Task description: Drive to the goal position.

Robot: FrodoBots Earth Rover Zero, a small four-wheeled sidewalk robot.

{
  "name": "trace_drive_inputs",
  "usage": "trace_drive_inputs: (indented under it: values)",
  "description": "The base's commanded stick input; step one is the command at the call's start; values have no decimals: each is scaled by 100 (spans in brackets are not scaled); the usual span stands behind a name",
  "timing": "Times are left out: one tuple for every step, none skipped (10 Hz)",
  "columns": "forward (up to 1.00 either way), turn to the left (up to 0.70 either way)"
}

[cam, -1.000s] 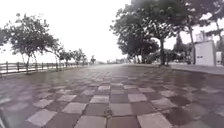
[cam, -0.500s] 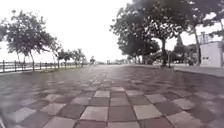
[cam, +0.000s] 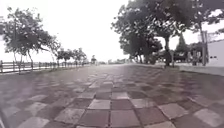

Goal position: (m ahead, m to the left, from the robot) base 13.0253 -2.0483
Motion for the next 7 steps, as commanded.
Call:
trace_drive_inputs:
  values:
    - [100,0]
    - [100,0]
    - [100,0]
    - [100,0]
    - [100,0]
    - [100,0]
    - [100,0]
